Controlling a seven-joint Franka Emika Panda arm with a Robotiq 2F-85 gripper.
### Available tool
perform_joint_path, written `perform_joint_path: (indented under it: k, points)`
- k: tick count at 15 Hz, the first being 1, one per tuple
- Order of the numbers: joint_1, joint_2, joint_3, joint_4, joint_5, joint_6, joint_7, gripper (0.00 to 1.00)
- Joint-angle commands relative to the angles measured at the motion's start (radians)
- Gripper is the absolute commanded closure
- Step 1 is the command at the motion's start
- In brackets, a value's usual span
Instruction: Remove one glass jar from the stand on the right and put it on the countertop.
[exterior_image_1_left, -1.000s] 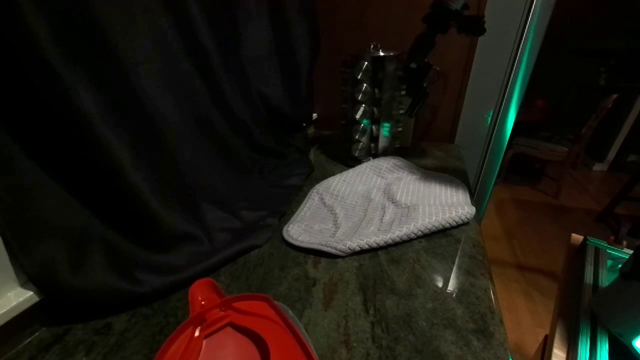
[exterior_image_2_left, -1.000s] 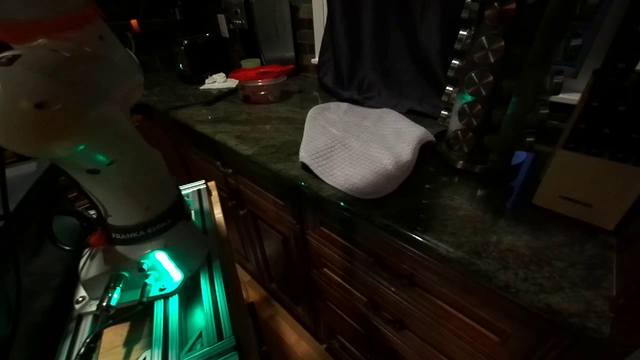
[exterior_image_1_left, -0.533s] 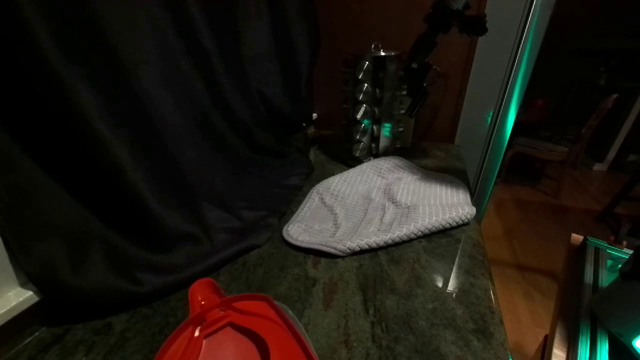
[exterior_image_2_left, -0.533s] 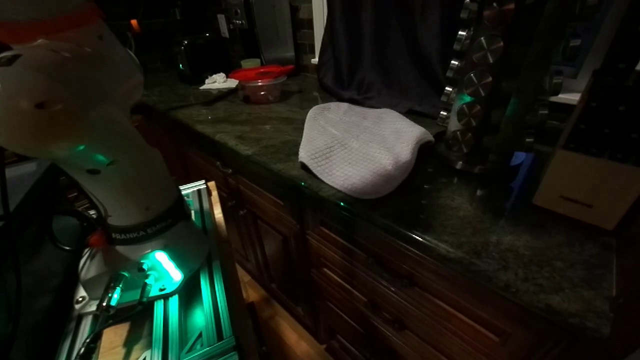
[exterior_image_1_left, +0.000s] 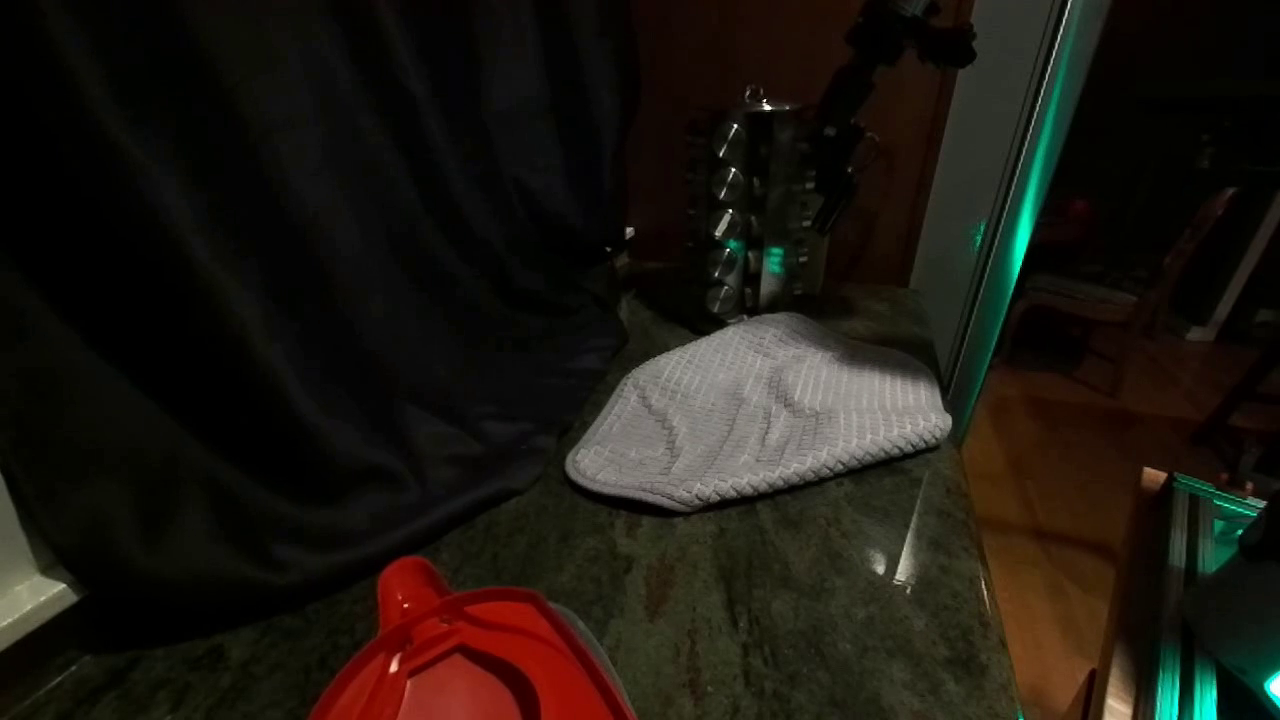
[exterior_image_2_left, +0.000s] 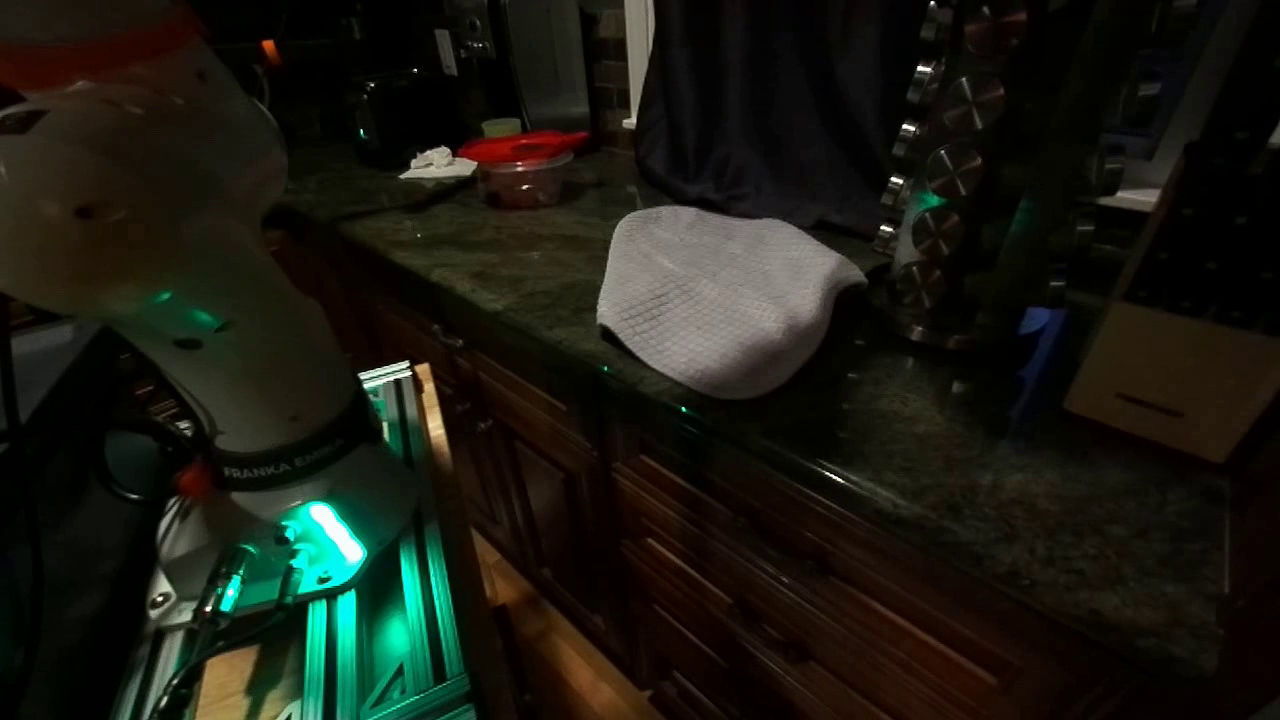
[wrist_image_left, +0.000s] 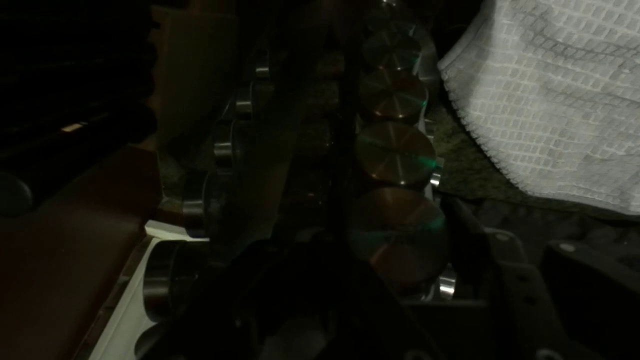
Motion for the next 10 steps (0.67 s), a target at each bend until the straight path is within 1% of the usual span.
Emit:
perform_joint_path:
  k: [1, 8, 10]
  points:
    - [0.007, -0.066, -0.001, 0.012, -0.076, -0.021, 0.067, 0.76]
    - [0.025, -0.081, -0.007, 0.021, -0.04, -0.035, 0.08, 0.76]
    - [0.026, -0.078, -0.006, 0.023, -0.05, -0.038, 0.087, 0.76]
